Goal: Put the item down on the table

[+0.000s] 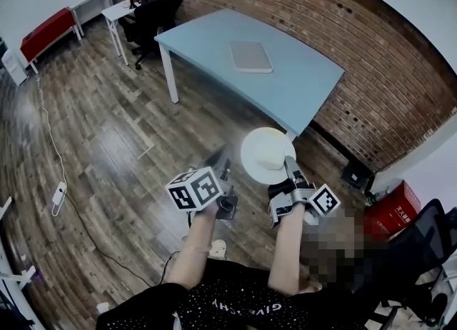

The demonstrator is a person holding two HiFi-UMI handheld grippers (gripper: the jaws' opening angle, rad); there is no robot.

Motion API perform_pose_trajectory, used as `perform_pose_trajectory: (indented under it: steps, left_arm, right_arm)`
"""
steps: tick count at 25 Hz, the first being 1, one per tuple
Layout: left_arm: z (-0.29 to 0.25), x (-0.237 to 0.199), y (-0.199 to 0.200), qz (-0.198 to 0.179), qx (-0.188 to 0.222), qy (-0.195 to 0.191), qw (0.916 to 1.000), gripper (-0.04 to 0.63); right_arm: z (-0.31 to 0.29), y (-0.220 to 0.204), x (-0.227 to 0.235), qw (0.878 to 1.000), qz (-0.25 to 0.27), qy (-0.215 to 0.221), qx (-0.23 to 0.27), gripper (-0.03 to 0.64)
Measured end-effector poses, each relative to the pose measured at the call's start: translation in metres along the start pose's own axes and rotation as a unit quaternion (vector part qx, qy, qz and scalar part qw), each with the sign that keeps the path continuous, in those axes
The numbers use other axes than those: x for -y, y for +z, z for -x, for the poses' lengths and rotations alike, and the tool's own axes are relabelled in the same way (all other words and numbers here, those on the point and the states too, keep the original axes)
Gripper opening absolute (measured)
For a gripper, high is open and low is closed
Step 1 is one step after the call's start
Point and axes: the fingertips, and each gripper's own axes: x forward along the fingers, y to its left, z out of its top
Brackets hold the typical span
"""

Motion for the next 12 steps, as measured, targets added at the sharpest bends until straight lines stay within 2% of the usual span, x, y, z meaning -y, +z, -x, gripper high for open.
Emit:
perform_pose_trajectory:
  steps: [5, 12]
  left_arm:
    - [-0.026, -0.019, 0.010, 0.001, -0.009, -0.005, 0.9999, 0.011]
    - [-0.045, -0.035, 0.011, 0.012, -0.013, 0.006, 0.9998, 0.011]
  right_arm:
    - [-0.030, 0.005, 0.008, 1.000, 0.000, -0.004, 0.010, 0.031]
    - [-0.058, 0.017, 0.021, 1.000, -0.028, -0.011, 0.006, 0.031]
